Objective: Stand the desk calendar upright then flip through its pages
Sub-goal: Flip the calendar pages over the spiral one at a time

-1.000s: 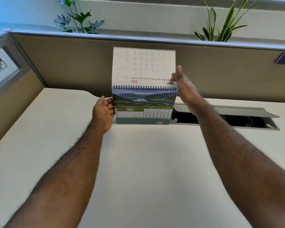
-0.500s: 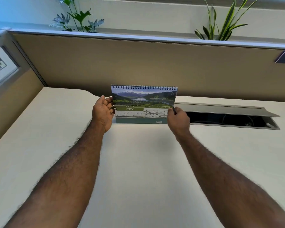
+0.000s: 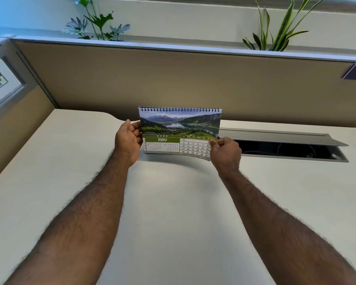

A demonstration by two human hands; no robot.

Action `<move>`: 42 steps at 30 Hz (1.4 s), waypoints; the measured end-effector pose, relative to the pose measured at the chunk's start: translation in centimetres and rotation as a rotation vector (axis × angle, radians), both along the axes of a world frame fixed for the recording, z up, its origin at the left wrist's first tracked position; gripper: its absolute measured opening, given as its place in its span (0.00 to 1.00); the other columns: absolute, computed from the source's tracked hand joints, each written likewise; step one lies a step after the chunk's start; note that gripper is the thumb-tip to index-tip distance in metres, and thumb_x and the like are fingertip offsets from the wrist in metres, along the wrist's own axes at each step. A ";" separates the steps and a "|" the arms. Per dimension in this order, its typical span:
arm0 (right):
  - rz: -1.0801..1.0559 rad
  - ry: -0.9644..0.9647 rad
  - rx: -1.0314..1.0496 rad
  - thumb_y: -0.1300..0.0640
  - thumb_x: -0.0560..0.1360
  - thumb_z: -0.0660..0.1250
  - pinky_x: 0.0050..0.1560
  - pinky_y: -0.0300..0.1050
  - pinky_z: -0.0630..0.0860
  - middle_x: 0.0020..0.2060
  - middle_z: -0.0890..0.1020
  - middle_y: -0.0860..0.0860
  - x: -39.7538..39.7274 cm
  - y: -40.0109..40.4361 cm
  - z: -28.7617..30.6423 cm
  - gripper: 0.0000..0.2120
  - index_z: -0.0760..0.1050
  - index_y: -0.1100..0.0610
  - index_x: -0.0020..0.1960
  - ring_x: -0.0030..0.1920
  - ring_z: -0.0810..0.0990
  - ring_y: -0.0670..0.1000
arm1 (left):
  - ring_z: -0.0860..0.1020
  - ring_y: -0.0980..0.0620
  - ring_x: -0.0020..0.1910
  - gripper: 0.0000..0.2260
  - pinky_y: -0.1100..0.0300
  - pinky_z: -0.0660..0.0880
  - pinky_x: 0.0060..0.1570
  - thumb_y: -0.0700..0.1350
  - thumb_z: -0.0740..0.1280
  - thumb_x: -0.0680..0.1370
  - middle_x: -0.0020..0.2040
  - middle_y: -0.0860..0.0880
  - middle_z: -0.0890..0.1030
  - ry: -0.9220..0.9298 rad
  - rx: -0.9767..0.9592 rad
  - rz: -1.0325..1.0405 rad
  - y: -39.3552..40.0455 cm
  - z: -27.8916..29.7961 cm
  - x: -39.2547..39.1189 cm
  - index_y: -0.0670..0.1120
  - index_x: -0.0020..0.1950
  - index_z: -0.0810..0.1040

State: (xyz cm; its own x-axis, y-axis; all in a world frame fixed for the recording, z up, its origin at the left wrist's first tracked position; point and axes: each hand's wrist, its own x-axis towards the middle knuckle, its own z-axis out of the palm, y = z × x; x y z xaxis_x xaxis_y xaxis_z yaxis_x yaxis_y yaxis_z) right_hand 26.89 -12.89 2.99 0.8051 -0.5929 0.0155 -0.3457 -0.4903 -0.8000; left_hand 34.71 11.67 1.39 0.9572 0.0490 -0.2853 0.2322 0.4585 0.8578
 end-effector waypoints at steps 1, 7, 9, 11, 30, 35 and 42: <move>0.013 0.019 -0.048 0.50 0.78 0.66 0.34 0.41 0.75 0.39 0.83 0.52 -0.1 -0.1 0.3 0.12 0.81 0.59 0.47 0.39 0.82 0.53 | 0.82 0.49 0.46 0.21 0.55 0.77 0.46 0.56 0.51 0.81 0.44 0.49 0.86 0.003 0.003 0.001 0.0 0.0 0.0 0.46 0.54 0.79; 0.050 0.126 -0.538 0.48 0.77 0.60 0.35 0.43 0.68 0.32 0.76 0.52 -1.3 -0.2 3.4 0.16 0.82 0.57 0.44 0.33 0.72 0.55 | 0.83 0.48 0.43 0.22 0.54 0.78 0.45 0.57 0.51 0.81 0.43 0.48 0.86 0.012 0.003 -0.009 0.1 -0.2 0.1 0.45 0.53 0.79; 0.047 0.123 -0.557 0.48 0.74 0.61 0.35 0.43 0.67 0.29 0.72 0.51 -1.6 -0.5 4.9 0.15 0.81 0.58 0.41 0.33 0.71 0.57 | 0.82 0.45 0.43 0.21 0.52 0.78 0.47 0.56 0.52 0.81 0.41 0.46 0.85 0.005 -0.013 -0.028 0.0 -0.1 0.1 0.45 0.51 0.80; 0.053 0.125 -0.521 0.48 0.70 0.61 0.36 0.43 0.67 0.29 0.73 0.52 -1.5 -1.1 6.5 0.15 0.79 0.58 0.37 0.33 0.72 0.58 | 0.82 0.43 0.40 0.17 0.51 0.79 0.45 0.53 0.57 0.80 0.39 0.44 0.84 0.013 -0.016 -0.063 -0.2 0.2 0.0 0.44 0.47 0.81; 0.501 -0.061 0.525 0.33 0.79 0.47 0.29 0.41 0.71 0.65 0.78 0.50 3.8 -3.4 11.1 0.34 0.70 0.56 0.70 0.30 0.79 0.48 | 0.82 0.52 0.42 0.08 0.60 0.78 0.43 0.40 0.60 0.82 0.41 0.51 0.86 -0.048 0.123 0.006 -0.2 -0.4 0.6 0.46 0.51 0.79; 0.422 -0.016 0.183 0.33 0.79 0.47 0.25 0.37 0.73 0.66 0.76 0.53 4.2 -3.3 8.3 0.34 0.68 0.55 0.72 0.28 0.81 0.44 | 0.82 0.51 0.43 0.08 0.59 0.78 0.44 0.40 0.60 0.82 0.44 0.48 0.85 -0.042 0.126 0.010 -0.3 -0.4 0.6 0.46 0.51 0.79; 0.094 -0.029 0.053 0.46 0.78 0.56 0.58 0.58 0.78 0.59 0.82 0.58 3.0 -2.8 2.9 0.22 0.75 0.55 0.65 0.55 0.82 0.62 | 0.82 0.51 0.42 0.07 0.58 0.79 0.44 0.41 0.60 0.82 0.41 0.50 0.86 -0.046 0.108 0.027 -0.3 -0.7 0.8 0.46 0.50 0.79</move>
